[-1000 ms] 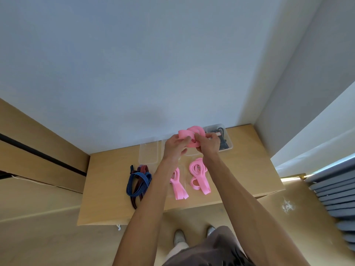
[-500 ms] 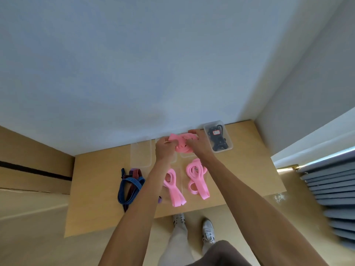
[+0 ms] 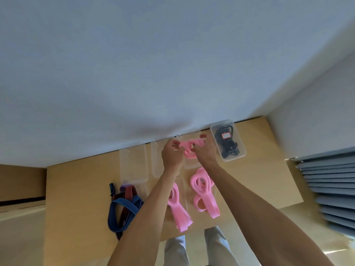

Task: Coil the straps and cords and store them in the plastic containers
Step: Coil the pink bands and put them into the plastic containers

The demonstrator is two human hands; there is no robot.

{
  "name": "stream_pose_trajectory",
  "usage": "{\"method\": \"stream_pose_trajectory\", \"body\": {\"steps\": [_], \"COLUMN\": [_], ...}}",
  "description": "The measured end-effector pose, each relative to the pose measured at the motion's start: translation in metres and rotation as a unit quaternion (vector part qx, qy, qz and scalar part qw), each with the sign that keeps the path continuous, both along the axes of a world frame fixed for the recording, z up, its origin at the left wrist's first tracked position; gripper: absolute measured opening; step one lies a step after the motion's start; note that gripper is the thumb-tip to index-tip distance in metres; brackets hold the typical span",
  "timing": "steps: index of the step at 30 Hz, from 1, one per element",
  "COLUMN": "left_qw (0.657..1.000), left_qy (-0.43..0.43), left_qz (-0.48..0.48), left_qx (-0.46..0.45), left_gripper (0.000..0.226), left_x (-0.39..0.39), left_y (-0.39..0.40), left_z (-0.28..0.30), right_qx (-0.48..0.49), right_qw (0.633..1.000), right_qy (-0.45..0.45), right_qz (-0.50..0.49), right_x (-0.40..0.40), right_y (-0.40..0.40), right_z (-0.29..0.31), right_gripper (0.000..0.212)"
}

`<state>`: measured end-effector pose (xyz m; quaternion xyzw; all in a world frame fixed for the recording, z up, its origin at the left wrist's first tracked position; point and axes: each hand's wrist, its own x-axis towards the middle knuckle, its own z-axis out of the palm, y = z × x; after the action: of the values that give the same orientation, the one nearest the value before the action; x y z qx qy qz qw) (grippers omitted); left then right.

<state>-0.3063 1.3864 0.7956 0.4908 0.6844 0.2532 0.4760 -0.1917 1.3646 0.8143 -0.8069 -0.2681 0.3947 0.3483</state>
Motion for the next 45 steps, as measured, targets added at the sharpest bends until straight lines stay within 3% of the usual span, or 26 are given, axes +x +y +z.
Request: {"method": "stream_pose_trajectory", "body": {"steps": [5, 9, 12, 15, 19, 23, 26, 28, 33, 39, 45], "left_qw": [1.000, 0.996, 0.983, 0.953, 0.895, 0.894, 0.879, 0.864, 0.858, 0.836, 0.823], "left_qy": [0.018, 0.075, 0.145, 0.219, 0.264, 0.269, 0.296, 0.313, 0.316, 0.352, 0.376], "left_qz": [0.004, -0.033, -0.082, -0.173, -0.312, -0.295, -0.309, -0.342, -0.348, -0.352, -0.385], "left_qx": [0.013, 0.040, 0.073, 0.120, 0.181, 0.205, 0.212, 0.197, 0.209, 0.230, 0.183], "left_gripper": [0.012, 0.016, 0.021, 0.024, 0.020, 0.019, 0.019, 0.030, 0.036, 0.046, 0.048], "left_x": [0.024, 0.036, 0.037, 0.034, 0.027, 0.020, 0.017, 0.018, 0.016, 0.011, 0.016], "left_y": [0.023, 0.025, 0.023, 0.023, 0.019, 0.011, 0.007, 0.004, 0.000, -0.004, -0.002], "left_z": [-0.019, -0.033, -0.041, -0.046, -0.050, -0.047, -0.048, -0.049, -0.059, -0.063, -0.066], "right_qx": [-0.023, -0.038, -0.073, -0.103, -0.047, 0.014, -0.005, -0.026, -0.065, -0.031, -0.089], "right_qw": [0.998, 0.984, 0.969, 0.957, 0.953, 0.941, 0.933, 0.925, 0.910, 0.935, 0.900], "right_qy": [-0.058, -0.156, -0.197, -0.225, -0.261, -0.316, -0.337, -0.344, -0.352, -0.313, -0.353], "right_qz": [0.020, 0.080, 0.127, 0.150, 0.145, 0.118, 0.127, 0.159, 0.210, 0.166, 0.240], "right_x": [0.018, 0.025, 0.023, 0.019, 0.016, 0.018, 0.018, 0.016, 0.012, 0.014, 0.011], "right_y": [0.020, 0.021, 0.019, 0.014, 0.005, -0.005, -0.008, -0.009, -0.012, -0.010, -0.016], "right_z": [-0.018, -0.031, -0.044, -0.056, -0.065, -0.068, -0.070, -0.073, -0.081, -0.079, -0.085], "right_gripper": [0.033, 0.019, 0.021, 0.024, 0.019, 0.013, 0.009, 0.016, 0.015, 0.015, 0.025]}}
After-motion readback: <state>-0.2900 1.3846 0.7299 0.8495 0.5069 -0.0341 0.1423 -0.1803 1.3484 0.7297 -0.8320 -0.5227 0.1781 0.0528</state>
